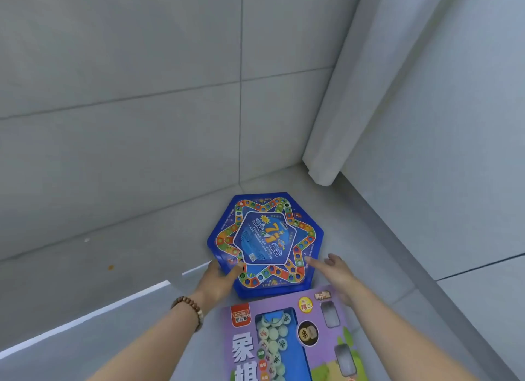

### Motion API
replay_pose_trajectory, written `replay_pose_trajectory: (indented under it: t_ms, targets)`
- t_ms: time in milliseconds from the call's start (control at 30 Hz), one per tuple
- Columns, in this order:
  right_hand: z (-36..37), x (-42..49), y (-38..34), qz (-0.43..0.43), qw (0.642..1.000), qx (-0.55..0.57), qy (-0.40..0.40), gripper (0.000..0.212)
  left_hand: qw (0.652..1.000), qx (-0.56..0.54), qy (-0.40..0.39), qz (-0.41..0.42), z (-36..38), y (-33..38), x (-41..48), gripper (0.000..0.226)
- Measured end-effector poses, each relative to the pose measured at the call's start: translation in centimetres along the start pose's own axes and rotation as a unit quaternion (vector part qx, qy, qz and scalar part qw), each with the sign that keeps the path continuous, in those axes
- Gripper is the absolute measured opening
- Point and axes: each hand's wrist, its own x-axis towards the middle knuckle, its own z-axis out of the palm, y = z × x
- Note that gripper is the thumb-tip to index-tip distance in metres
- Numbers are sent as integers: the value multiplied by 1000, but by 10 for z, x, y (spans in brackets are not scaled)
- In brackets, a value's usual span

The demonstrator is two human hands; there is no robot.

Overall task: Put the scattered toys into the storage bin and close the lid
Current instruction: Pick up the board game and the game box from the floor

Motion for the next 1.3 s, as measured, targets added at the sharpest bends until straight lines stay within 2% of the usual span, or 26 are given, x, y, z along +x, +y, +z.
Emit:
replay_pose_trajectory:
  t_ms: [167, 200, 267, 333, 400, 467, 600, 833, 1000, 1100, 1300]
  targets:
    - [16, 26, -5, 35, 993, 113, 5, 92, 983, -181, 25, -35, 17, -5, 24, 47]
    - [20, 32, -5, 45, 990, 134, 6, 85, 975, -212, 38, -46, 19, -5, 30, 48]
    - [27, 36, -10, 58, 983, 175, 14, 56, 960, -269, 47, -65, 19, -1, 39, 48]
    - [36, 37, -13, 59, 976, 206, 26, 32, 940, -333, 18, -74, 17, 3, 46, 45]
    - [44, 35, -15, 42, 973, 225, 35, 20, 919, -384, -7, -83, 14, 5, 48, 41]
    - [50, 33, -17, 27, 967, 251, 26, 17, 914, -397, -6, -89, 12, 7, 47, 40]
    - [53, 12, -17, 1, 956, 293, -30, 18, 928, -366, -3, -74, 2, 7, 35, 36]
    - [64, -80, -26, -70, 953, 257, -147, 21, 923, -384, 5, -32, -78, 7, -37, 40]
    - [96, -183, -87, -148, 944, 195, -222, 34, 904, -415, 101, 29, -161, 15, -132, 52]
    - [123, -253, -119, -186, 933, 144, -271, 44, 891, -417, 166, 66, -218, 14, -202, 47]
    - [204, -399, -157, -255, 897, 50, -358, 37, 856, -431, 258, 123, -340, -40, -346, 45]
